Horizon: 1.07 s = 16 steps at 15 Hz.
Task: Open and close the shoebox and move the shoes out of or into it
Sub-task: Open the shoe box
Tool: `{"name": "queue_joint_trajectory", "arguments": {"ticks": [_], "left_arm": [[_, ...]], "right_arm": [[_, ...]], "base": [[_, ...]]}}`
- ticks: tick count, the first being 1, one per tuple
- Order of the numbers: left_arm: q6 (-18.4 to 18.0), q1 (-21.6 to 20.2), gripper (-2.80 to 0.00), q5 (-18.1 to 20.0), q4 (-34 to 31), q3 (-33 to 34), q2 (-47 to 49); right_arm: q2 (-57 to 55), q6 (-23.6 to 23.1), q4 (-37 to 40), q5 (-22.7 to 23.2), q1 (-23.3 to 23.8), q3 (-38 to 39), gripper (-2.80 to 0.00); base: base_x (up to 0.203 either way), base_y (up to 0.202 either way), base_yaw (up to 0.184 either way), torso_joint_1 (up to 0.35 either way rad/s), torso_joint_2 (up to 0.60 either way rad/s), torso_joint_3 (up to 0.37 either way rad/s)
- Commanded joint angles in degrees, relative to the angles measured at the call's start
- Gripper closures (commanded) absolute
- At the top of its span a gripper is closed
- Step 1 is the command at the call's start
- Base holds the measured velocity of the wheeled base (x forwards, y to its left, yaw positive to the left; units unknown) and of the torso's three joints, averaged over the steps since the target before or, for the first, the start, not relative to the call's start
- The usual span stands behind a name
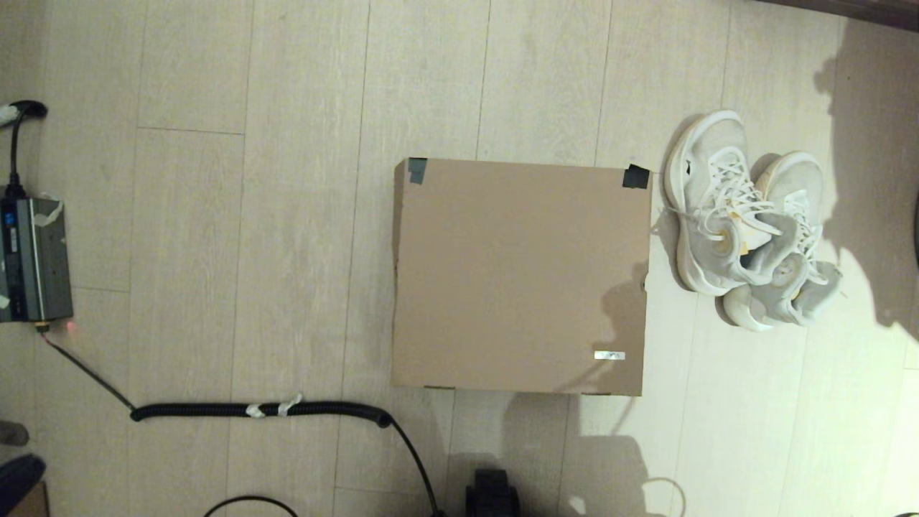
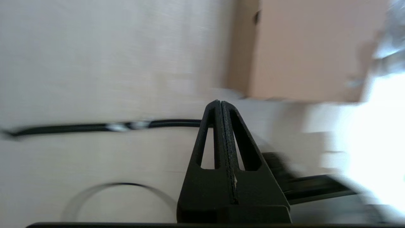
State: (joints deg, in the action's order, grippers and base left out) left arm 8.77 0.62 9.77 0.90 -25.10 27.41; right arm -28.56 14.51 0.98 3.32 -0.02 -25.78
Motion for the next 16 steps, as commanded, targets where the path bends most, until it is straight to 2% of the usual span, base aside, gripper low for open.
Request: {"name": "queue_joint_trajectory", "arguments": {"ticks": [1,4,5,7,9,11,14,16], "left_arm": [[4.1,0.3,0.00,3.9,0.0,-7.0,19.1],[10.2,0.4,0.00,15.7,3.7,-13.2,33.9],[12.3,0.2,0.00,19.7,7.0,-13.9,38.4],[16.5,0.1,0.00,24.6,15.1,-14.5,47.2],[18.9,0.1,0.00,26.8,23.8,-14.4,56.4],[19.9,0.0,0.00,28.2,31.4,-13.6,64.1],[19.3,1.6,0.00,29.4,41.7,-11.9,71.7],[18.7,3.4,0.00,29.4,44.9,-11.6,74.8]], "right_arm": [[-19.8,2.9,-2.4,2.9,-0.1,-4.7,0.00],[-40.2,8.0,-14.6,8.2,-0.2,-9.1,0.00],[-45.9,9.8,-19.3,9.9,-0.1,-10.3,0.00],[-54.6,14.1,-27.6,15.6,0.0,-12.4,0.00],[-60.4,17.0,-31.6,23.7,0.2,-13.6,0.00],[-65.5,17.0,-33.6,27.6,0.2,-13.9,0.00],[-73.3,15.1,-43.6,28.5,0.2,-13.0,0.00],[-74.5,14.7,-46.8,28.4,0.3,-11.8,0.00]], "base": [[0.000,0.000,0.000,0.000,0.00,0.000],[0.000,0.000,0.000,0.000,0.00,0.000],[0.000,0.000,0.000,0.000,0.00,0.000],[0.000,0.000,0.000,0.000,0.00,0.000],[0.000,0.000,0.000,0.000,0.00,0.000],[0.000,0.000,0.000,0.000,0.00,0.000],[0.000,0.000,0.000,0.000,0.00,0.000],[0.000,0.000,0.000,0.000,0.00,0.000]]}}
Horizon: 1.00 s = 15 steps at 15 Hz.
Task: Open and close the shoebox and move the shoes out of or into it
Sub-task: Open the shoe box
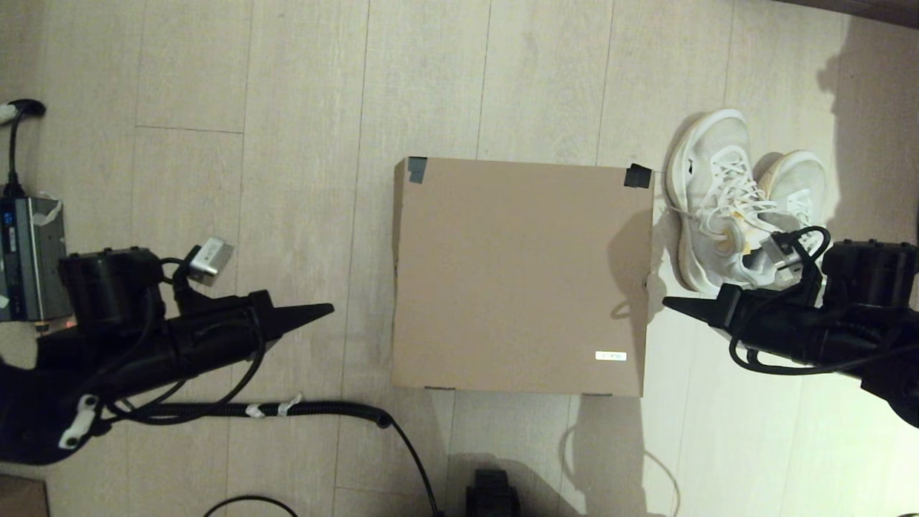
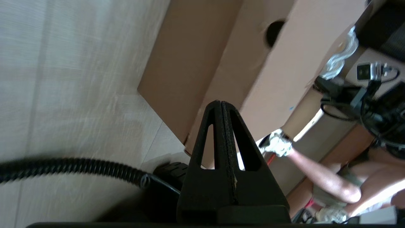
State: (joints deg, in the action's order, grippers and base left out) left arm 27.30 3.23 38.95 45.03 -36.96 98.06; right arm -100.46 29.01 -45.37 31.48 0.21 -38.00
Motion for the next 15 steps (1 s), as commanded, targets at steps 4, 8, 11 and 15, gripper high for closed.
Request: {"name": "queue_joint_trajectory", "arguments": {"ticks": [4,8,11,15], "left_arm": [[-1.7,2.7,0.00,-0.2,8.0,-0.9,11.2],[-1.3,4.5,0.00,-0.2,9.7,-4.4,14.8],[-1.2,6.2,0.00,-2.0,10.4,-8.3,18.1],[-1.2,6.8,0.00,-2.7,11.6,-12.1,21.1]], "right_arm": [[-3.9,0.2,-2.0,0.3,0.0,1.5,0.00],[-10.5,0.2,-12.7,0.5,-0.1,1.9,0.00],[-13.5,0.3,-18.5,0.6,-0.4,2.0,0.00],[-13.4,0.4,-18.6,0.8,-0.7,1.8,0.00]], "base": [[0.000,0.000,0.000,0.000,0.00,0.000],[0.000,0.000,0.000,0.000,0.00,0.000],[0.000,0.000,0.000,0.000,0.00,0.000],[0.000,0.000,0.000,0.000,0.00,0.000]]}}
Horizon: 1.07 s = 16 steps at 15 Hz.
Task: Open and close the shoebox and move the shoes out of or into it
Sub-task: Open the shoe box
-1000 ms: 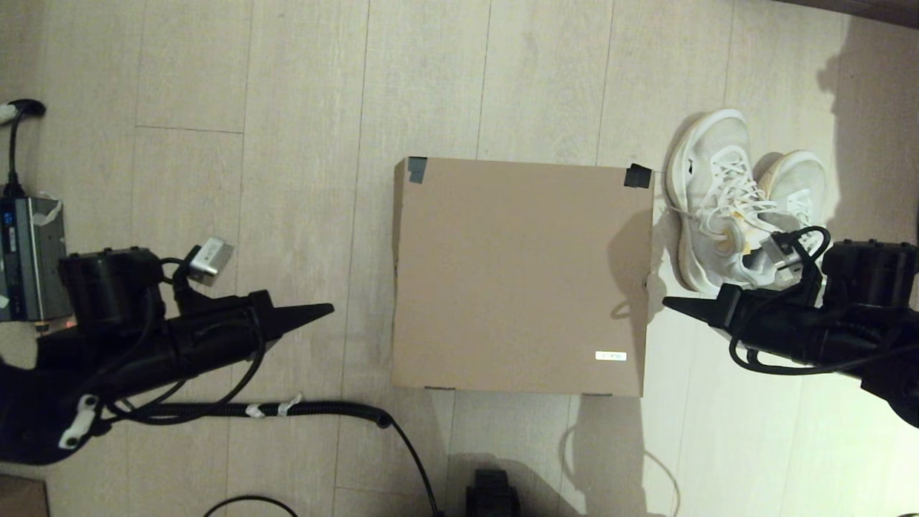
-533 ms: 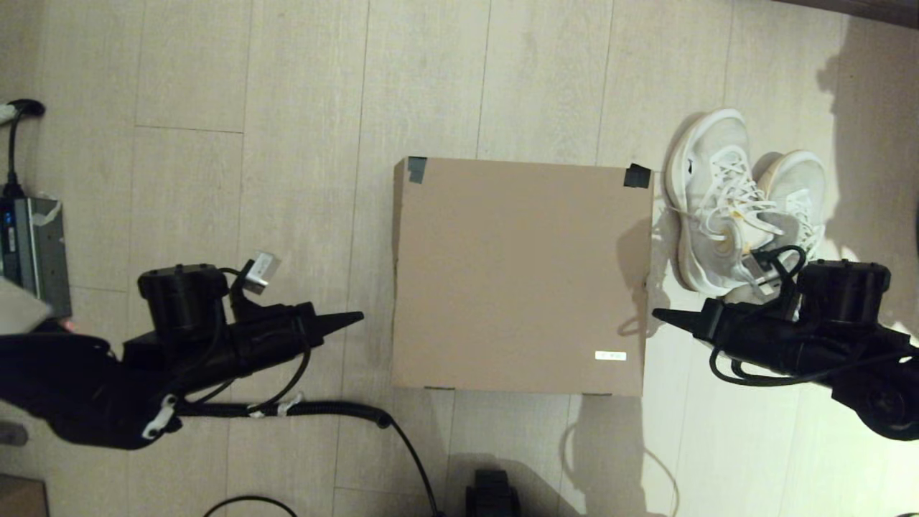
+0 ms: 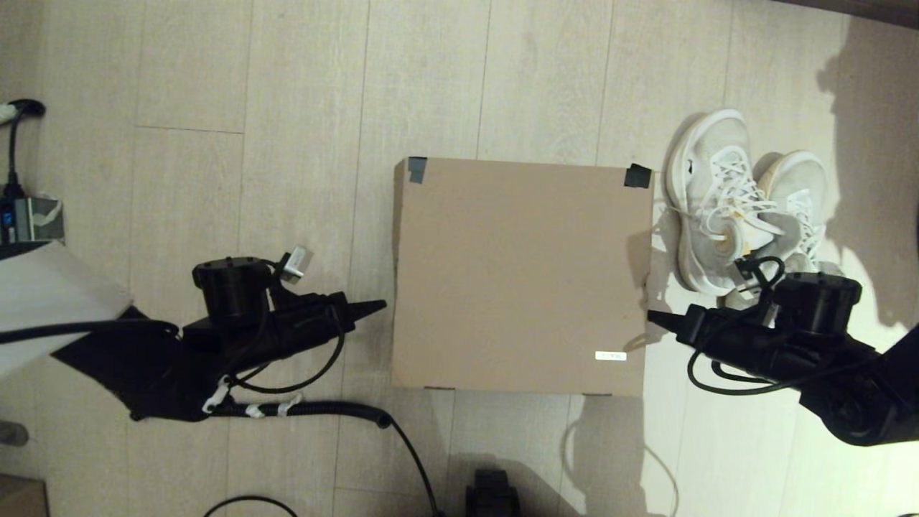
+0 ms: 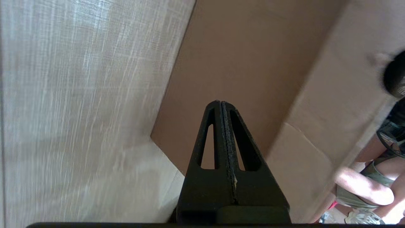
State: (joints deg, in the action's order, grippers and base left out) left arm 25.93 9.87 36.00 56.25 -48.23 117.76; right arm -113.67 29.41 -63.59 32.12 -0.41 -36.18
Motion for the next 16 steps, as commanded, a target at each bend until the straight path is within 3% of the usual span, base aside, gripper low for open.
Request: {"name": "queue_joint_trajectory", "arguments": {"ticks": [1,11,16], "left_arm": [[0.2,1.0,0.00,0.2,0.3,-1.8,2.1],[1.1,2.3,0.00,0.0,-0.1,-1.3,0.0],[5.0,2.3,0.00,-0.1,-0.7,-1.1,-5.2]], "right_arm": [[-0.2,0.4,-0.3,0.3,0.0,-0.1,0.00],[-0.1,4.6,-0.4,4.5,-2.5,-1.8,0.00],[5.7,5.7,0.4,4.4,-2.4,-1.0,0.00]], "base": [[0.000,0.000,0.000,0.000,0.00,0.000],[0.000,0.000,0.000,0.000,0.00,0.000],[0.000,0.000,0.000,0.000,0.00,0.000]]}}
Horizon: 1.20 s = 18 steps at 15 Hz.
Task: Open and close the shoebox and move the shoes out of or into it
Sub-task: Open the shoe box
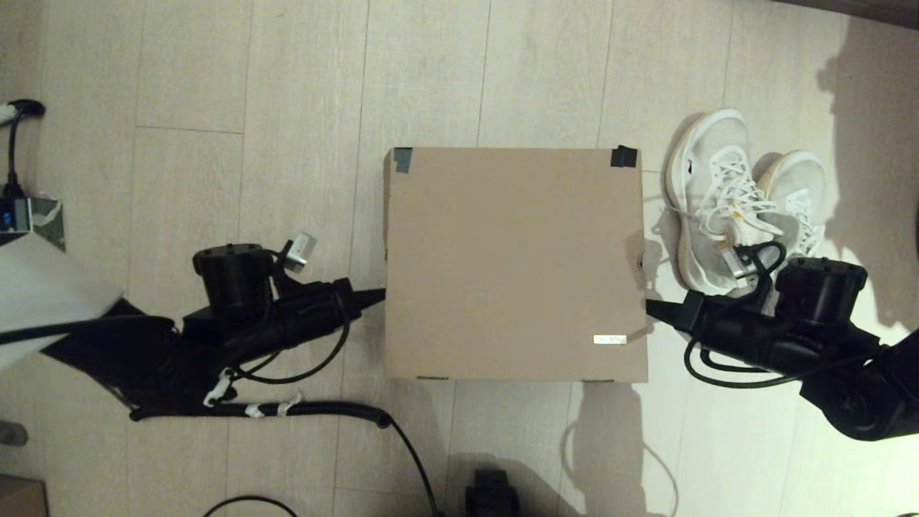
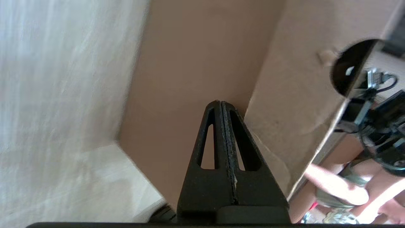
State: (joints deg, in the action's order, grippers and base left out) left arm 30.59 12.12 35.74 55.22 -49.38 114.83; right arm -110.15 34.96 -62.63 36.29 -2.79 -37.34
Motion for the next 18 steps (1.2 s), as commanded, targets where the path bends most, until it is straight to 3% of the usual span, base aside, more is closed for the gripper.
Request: {"name": "queue_joint_trajectory", "arguments": {"ticks": [1,6,12,18], "left_arm": [[0.3,0.0,0.00,0.2,-0.6,0.2,-3.6],[0.4,0.0,0.00,0.3,-3.0,0.2,-7.2],[3.2,0.1,0.00,0.2,-3.7,-0.5,-10.7],[3.3,0.1,0.00,0.3,-10.3,-3.0,-16.2]], "right_arm": [[3.7,0.3,0.7,0.2,0.0,0.1,0.00],[11.2,0.9,7.9,0.2,0.0,-1.2,0.00],[17.2,3.2,17.7,0.3,0.0,-7.1,0.00],[22.0,7.9,27.4,0.8,0.0,-14.4,0.00]], "base": [[0.000,0.000,0.000,0.000,0.00,0.000],[0.000,0.000,0.000,0.000,0.00,0.000],[0.000,0.000,0.000,0.000,0.00,0.000],[0.000,0.000,0.000,0.000,0.00,0.000]]}}
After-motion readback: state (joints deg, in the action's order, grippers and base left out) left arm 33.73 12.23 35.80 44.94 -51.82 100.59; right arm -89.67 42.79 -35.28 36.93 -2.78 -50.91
